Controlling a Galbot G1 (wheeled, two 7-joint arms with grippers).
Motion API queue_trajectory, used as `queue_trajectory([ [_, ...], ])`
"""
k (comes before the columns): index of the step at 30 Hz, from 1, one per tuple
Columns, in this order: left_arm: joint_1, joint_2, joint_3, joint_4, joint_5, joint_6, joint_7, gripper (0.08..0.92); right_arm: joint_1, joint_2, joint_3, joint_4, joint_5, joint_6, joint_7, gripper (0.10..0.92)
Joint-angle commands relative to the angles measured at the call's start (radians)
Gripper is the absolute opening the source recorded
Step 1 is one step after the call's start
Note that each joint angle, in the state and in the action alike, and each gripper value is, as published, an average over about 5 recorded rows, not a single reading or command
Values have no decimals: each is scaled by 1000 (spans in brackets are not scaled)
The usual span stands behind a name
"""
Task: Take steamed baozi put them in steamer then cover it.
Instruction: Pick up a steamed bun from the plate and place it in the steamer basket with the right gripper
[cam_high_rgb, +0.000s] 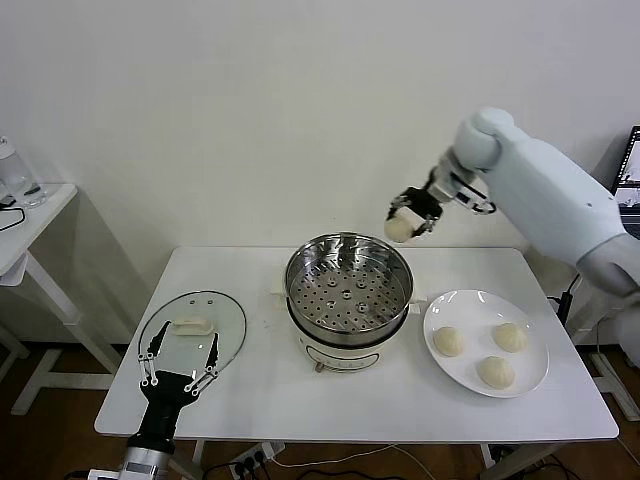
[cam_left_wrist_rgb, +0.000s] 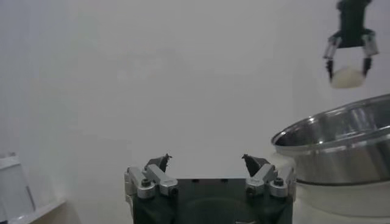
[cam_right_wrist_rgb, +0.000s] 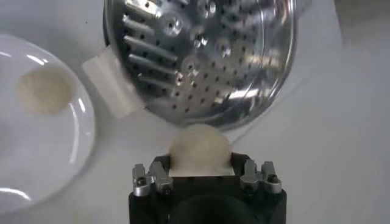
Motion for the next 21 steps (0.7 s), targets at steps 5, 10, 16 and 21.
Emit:
queue_trajectory([
  [5, -1, 3, 0, -7, -6, -8, -4, 823, -28, 184, -73, -62, -174, 97, 47, 671],
  [10, -3, 4, -4, -5, -7, -13, -6, 823, -66, 216, -56, -99, -215, 90, 66, 670],
  [16, -3, 2, -4, -10, -7, -10, -9, 823, -97, 248, -33, -150, -247, 85, 73, 670],
  [21, 1, 1, -7, -10, -6, -11, -12, 823, -120, 270, -11, -188, -274, 87, 79, 670],
])
